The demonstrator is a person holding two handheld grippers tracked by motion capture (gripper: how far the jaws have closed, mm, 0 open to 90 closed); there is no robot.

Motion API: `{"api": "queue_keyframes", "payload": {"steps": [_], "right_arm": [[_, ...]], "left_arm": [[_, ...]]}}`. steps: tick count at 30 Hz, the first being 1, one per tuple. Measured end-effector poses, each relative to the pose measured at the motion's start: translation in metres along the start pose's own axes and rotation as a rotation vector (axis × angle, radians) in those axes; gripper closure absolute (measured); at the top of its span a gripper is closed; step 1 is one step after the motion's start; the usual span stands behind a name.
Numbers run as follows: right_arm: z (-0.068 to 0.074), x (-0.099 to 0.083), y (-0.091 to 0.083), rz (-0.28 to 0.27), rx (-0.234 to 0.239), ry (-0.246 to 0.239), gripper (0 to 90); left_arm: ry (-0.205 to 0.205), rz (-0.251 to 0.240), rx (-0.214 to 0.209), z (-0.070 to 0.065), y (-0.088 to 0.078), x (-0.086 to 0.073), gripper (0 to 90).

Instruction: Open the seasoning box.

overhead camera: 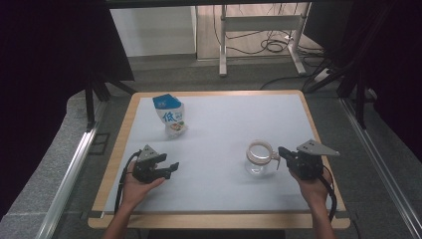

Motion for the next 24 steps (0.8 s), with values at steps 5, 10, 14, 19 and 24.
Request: {"api": "queue_keyframes", "payload": {"steps": [5, 10, 14, 19, 24], "right_arm": [[-0.0006, -0.0036, 0.0006, 0.003, -0.006, -0.005, 89.9], [-0.0010, -0.0058, 0.0005, 0.000, -0.005, -0.001, 89.9], [-0.0005, -0.0061, 0.0014, -0.001, -0.007, -0.004, 89.9], [-0.0011, -0.0060, 0.0008, -0.013, -0.011, 0.002, 89.9], [0.0035, -0.0003, 0.0009, -0.025, -0.001, -0.011, 89.9]], "left_arm": [[-0.015, 0.015, -0.015, -0.0020, 0.0021, -0.0026, 42.0], [-0.021, 0.021, -0.009, -0.0027, 0.0029, -0.0043, 44.9], [-0.023, 0.015, -0.001, -0.0021, 0.0025, -0.0060, 48.7], [-0.022, 0.013, -0.005, -0.0028, 0.0032, -0.0062, 49.4], [-0.015, 0.028, -0.033, -0.0070, 0.0061, -0.0089, 47.5]]}}
Point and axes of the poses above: each handheld gripper's, and its own axes: y roughly forward along the jaws, x roughly out of its top, z roughly to its left, the point moved 10 cm from there along y, roughly forward along the jaws, and after that the axes turned 2 degrees about x, right-handed, at the moved point
